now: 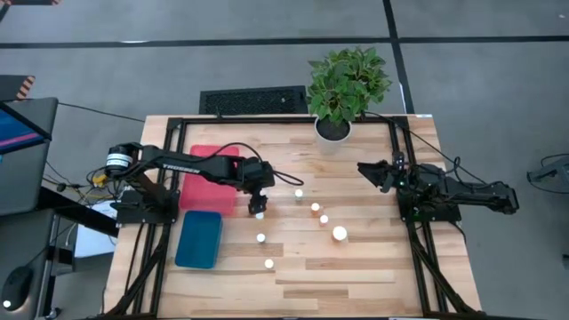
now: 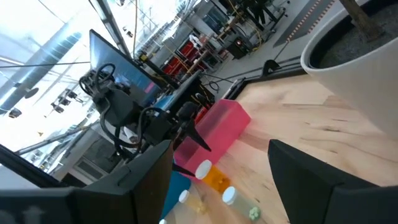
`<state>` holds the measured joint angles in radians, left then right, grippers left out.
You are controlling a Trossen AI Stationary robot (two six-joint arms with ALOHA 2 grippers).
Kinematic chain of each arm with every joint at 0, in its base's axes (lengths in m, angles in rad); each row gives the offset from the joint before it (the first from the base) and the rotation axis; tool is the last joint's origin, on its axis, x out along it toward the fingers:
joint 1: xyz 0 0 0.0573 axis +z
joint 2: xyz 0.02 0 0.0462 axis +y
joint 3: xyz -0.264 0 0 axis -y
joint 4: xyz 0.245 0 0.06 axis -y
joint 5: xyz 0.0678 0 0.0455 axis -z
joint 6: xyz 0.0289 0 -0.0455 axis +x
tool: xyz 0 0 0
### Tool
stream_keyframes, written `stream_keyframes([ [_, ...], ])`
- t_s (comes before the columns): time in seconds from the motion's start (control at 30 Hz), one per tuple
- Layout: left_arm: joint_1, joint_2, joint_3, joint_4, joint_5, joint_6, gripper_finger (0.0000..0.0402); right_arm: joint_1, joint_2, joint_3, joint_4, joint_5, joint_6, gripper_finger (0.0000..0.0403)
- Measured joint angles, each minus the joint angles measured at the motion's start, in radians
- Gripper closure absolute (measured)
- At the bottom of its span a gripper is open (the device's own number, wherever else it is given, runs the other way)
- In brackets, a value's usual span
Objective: Pick and place medicine bottles into bin by pill shape (circle, oval)
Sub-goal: Put the top orange capsule bottle into the red bin
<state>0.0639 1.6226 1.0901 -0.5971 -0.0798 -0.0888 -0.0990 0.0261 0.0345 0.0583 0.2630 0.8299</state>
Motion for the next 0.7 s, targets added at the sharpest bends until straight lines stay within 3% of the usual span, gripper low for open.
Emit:
stream_keyframes([
  [0.3,0.0,0.0,0.0,-0.026,-0.009,0.008,0.0046,0.0,0.0,0.0,0.0,0.0,0.0,0.0127],
  [0.7,0.0,0.0,-0.013,-0.035,-0.002,0.054,0.0065,0.0,0.0,0.0,0.0,-0.001,0.0,0.0127],
])
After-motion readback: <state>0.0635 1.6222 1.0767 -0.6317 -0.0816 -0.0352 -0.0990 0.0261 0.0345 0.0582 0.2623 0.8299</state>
